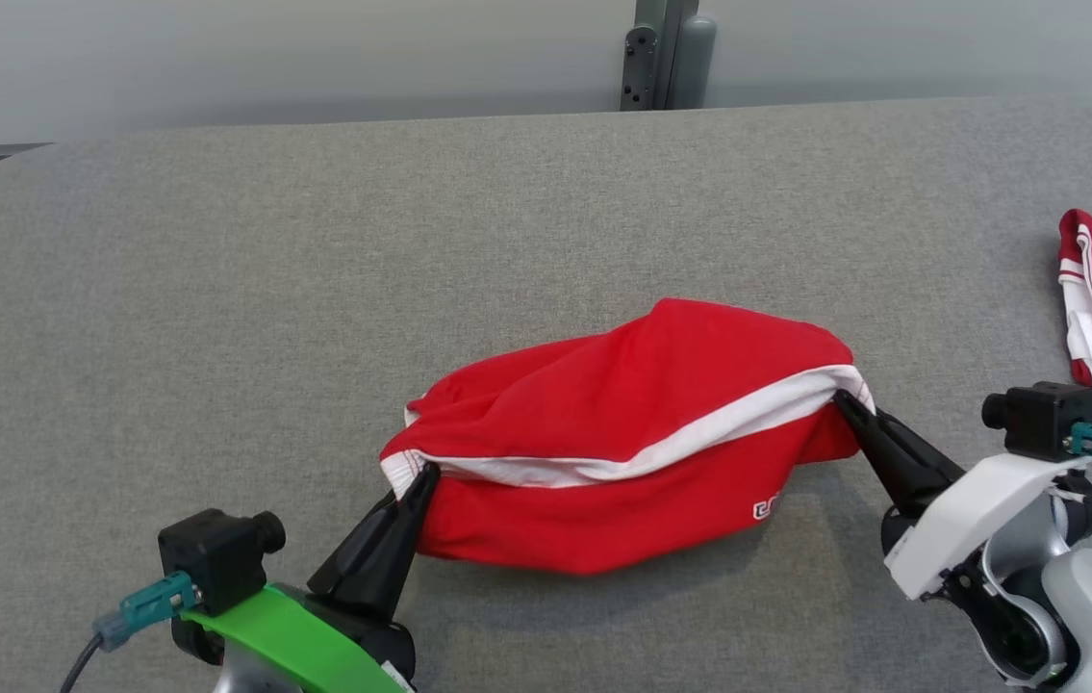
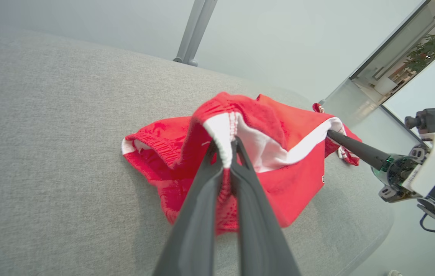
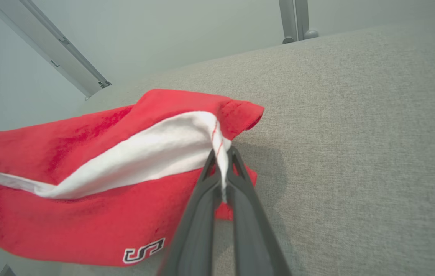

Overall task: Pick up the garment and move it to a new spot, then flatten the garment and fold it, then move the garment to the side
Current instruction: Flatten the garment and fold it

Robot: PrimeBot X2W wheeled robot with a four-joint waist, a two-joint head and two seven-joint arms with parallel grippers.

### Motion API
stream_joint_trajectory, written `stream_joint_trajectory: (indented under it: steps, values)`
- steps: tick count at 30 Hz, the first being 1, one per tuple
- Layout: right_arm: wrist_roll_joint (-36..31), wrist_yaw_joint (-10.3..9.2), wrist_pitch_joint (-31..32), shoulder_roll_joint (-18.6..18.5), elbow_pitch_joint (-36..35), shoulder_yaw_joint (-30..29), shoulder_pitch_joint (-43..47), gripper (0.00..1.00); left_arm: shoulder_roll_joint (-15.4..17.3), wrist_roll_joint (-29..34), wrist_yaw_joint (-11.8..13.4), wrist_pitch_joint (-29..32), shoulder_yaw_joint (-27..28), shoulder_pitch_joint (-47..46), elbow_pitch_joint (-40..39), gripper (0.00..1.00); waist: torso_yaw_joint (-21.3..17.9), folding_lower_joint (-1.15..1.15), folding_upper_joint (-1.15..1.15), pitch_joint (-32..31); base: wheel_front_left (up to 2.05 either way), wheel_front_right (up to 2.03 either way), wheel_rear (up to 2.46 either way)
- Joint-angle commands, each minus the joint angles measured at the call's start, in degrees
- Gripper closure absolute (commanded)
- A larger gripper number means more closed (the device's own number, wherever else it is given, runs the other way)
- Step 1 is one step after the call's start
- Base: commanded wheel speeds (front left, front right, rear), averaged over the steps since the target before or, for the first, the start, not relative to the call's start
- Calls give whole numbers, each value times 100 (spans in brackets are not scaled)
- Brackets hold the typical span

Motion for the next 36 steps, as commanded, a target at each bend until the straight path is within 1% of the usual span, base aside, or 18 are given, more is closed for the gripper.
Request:
stream_joint_trajectory:
  steps: [1, 5, 9, 11, 12, 15, 16, 18, 20, 23, 24, 28, 32, 36]
  values:
    - [55, 2, 43, -95, -186, -84, 170, 100, -11, -48, 53, 34, 16, 99, -176, 100, -58, 0, 0, -7, 0, 0, 0]
    - [164, 2, 151, -314, -914, -428, 603, 100, -40, -180, 201, 53, 78, 300, -766, 100, -189, 0, 0, -5, 0, 0, 0]
    - [264, 2, 243, -435, -1555, -818, 919, 100, -56, -318, 323, 12, 218, 438, -1142, 100, -329, 0, 0, 29, 0, 0, 0]
    - [294, 2, 294, -416, -1756, -1011, 956, 100, -44, -323, 341, 12, 273, 425, -1196, 100, -404, 0, 0, 55, 0, 0, 0]
    - [257, 2, 326, -427, -1807, -1065, 914, 100, 12, -266, 328, 32, 294, 358, -1178, 100, -435, 0, 0, 75, 0, 0, 0]
    - [140, 2, 417, -413, -1839, -1140, 578, 100, 38, -197, 274, 47, 336, 1, -1010, 100, -509, 0, 0, 156, 0, 0, 0]
    - [111, 2, 449, -406, -1798, -1104, 435, 100, 74, -127, 252, 51, 342, -169, -916, 100, -518, 0, 0, 179, 0, 0, 0]
    - [19, 2, 471, -346, -1683, -1014, 98, 100, 16, -173, 195, 55, 342, -531, -666, 100, -523, 0, 0, 211, 0, 0, 0]
    - [-61, 2, 434, -262, -1545, -856, -311, 100, 26, -60, 148, 12, 385, -987, -373, 100, -524, 0, 0, 249, 0, 0, 0]
    - [-287, 2, 310, -163, -1257, -586, -953, 100, -61, -1, 83, -163, 476, -1621, 84, 100, -520, 0, 0, 331, 0, 0, 0]
    - [-375, 2, 248, -127, -1139, -496, -1169, 100, -30, 107, 60, -227, 489, -1847, 238, 100, -511, 0, 0, 363, 0, 0, 0]
    - [-482, 2, -54, 39, -543, -80, -1946, 100, -116, 310, -20, -668, 537, -2668, 885, 100, -442, 0, 0, 484, 0, 0, 0]
    - [-468, 2, -359, 125, 181, 348, -2319, 100, -219, 484, -87, -1126, 384, -2983, 1598, 100, -377, 0, 0, 626, 0, 0, 0]
    - [-361, 2, -697, 97, 943, 758, -2236, 100, -330, 486, -126, -1599, 124, -2725, 2347, 100, -310, 0, 0, 741, 0, 0, 0]
